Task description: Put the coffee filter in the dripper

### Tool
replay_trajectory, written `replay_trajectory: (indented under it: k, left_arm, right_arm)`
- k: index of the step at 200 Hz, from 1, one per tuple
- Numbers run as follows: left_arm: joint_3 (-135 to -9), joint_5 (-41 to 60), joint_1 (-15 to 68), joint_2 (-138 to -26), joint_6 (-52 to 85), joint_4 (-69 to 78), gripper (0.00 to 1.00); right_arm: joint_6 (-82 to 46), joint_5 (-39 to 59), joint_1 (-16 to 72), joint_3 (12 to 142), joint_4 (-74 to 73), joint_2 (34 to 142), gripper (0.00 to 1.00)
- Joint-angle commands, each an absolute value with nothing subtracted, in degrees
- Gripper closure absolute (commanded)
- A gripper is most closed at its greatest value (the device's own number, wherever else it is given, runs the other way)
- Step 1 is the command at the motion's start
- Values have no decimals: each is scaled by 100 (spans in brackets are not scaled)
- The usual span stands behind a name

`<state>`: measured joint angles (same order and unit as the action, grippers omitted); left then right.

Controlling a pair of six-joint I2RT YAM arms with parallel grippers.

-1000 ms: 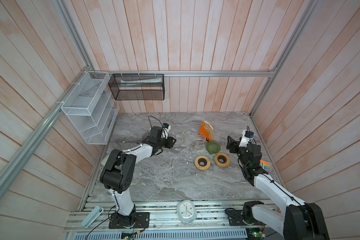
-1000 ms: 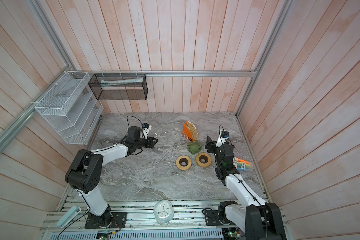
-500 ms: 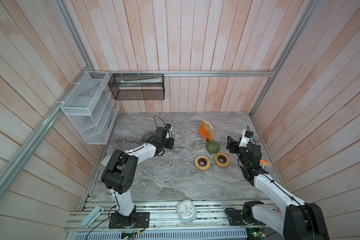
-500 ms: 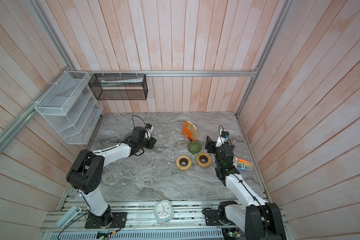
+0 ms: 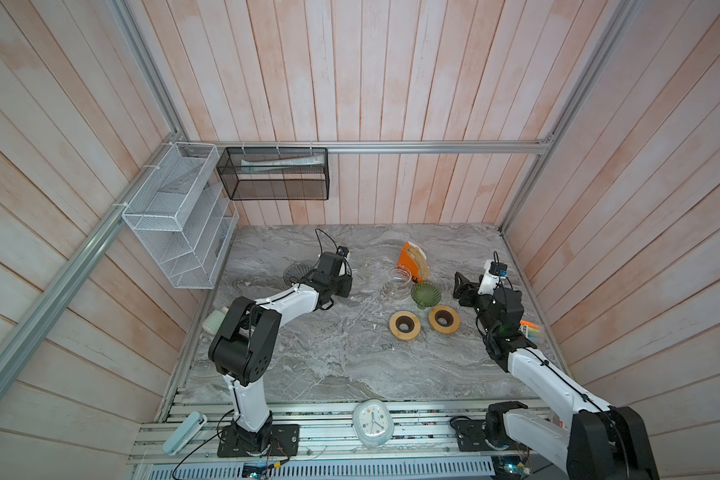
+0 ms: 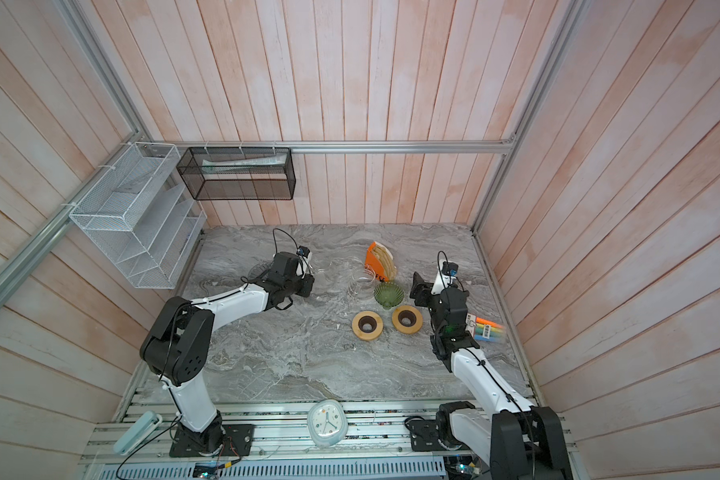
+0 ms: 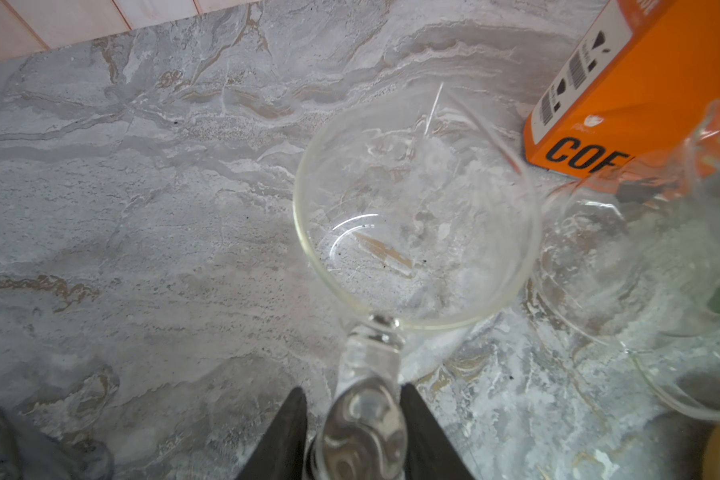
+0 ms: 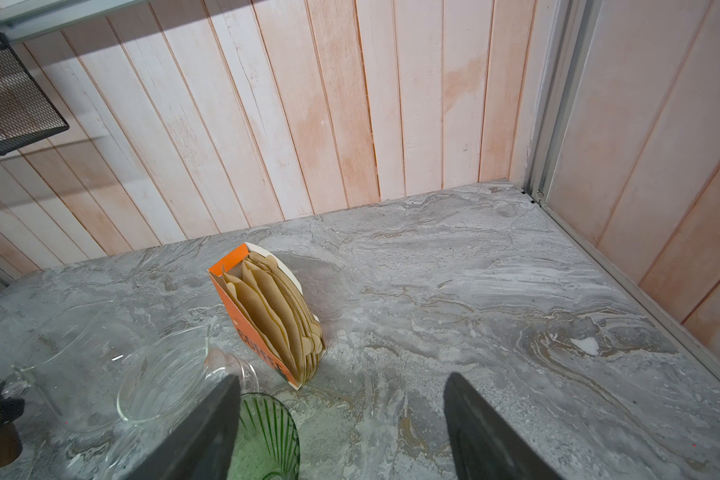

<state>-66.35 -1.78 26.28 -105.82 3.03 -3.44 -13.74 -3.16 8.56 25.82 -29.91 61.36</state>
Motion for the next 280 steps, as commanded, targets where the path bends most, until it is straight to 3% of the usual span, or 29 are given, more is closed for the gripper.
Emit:
replay_trajectory:
  k: [1, 61, 104, 280]
  left_arm:
    - [-6781, -332, 2661, -10705, 176, -449, 60]
    - [-6783, -396, 2698, -10666, 119, -448, 81]
    - [-6779, -422, 2732, -10613, 88, -483, 88]
    - [-5756, -1495, 3762, -9312, 929, -1324, 91]
  right_arm:
    - [-1419, -414, 888, 2637, -2980, 6057, 23]
    - [-1426, -444, 890, 2635, -2979, 6021, 22]
    - [-1433, -455, 889, 2626, -2954, 5977, 23]
    - [-1553, -165, 896, 2637, -2806, 5872, 22]
